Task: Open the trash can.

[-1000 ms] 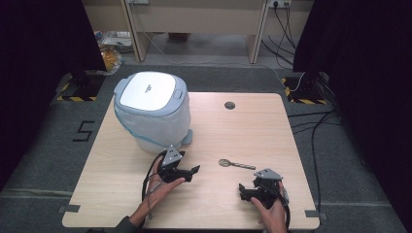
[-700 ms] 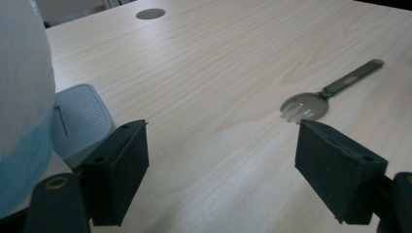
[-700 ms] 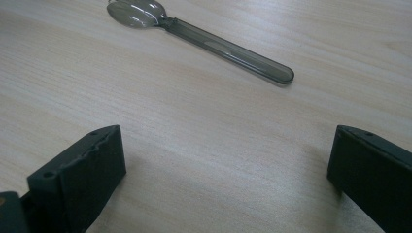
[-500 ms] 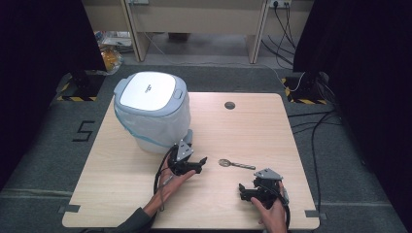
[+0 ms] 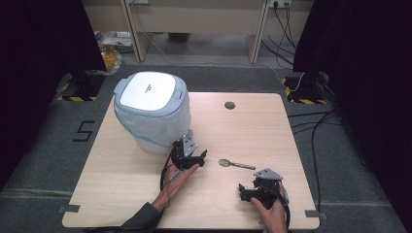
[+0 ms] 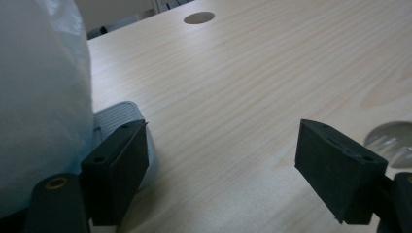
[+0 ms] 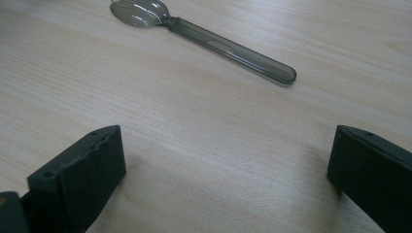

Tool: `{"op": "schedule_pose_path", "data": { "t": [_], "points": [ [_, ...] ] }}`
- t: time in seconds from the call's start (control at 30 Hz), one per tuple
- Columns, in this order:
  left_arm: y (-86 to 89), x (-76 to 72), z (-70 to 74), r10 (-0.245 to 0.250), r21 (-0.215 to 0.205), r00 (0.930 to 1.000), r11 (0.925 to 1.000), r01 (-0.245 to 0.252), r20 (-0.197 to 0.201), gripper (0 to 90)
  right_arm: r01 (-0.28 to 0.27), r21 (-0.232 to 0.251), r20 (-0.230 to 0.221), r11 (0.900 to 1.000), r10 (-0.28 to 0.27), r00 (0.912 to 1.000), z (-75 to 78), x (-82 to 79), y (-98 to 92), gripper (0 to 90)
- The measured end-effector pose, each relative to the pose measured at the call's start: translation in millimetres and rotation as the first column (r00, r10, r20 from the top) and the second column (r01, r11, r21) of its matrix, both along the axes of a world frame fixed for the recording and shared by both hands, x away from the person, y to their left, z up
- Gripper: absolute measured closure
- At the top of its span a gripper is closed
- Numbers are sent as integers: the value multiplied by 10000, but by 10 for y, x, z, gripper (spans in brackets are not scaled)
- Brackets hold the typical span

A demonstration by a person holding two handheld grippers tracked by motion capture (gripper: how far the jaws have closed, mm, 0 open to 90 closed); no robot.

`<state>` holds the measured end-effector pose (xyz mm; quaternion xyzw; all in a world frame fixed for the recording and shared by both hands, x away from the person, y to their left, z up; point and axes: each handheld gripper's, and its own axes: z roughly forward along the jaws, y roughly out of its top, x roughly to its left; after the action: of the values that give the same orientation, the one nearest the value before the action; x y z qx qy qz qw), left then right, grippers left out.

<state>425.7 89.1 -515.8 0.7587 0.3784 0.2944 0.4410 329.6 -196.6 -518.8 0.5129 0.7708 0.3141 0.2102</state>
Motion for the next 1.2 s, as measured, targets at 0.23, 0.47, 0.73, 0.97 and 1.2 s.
{"op": "schedule_pose_path", "data": {
  "t": [0.23,0.47,0.73,0.97,1.2],
  "points": [
    [-28,42,7,228,331,9997,9992,-231,88,245,0,1,1,10000,0,10000,0,0,0,3],
    [-61,60,-21,517,695,9987,9962,-516,-6,264,-10,1,0,10000,10,10000,0,0,1,3],
    [-76,71,-27,527,1168,9985,9919,-508,-138,266,-30,8,-9,10000,30,10000,0,-1,2,3],
    [-78,83,-34,432,1479,9987,9882,-388,-265,281,-25,12,-17,10000,25,10000,0,-2,3,3],
    [-98,117,-44,494,1705,9978,9845,-412,-441,293,-106,-28,28,9999,107,9999,-1,-8,5,4]
  ]
}}
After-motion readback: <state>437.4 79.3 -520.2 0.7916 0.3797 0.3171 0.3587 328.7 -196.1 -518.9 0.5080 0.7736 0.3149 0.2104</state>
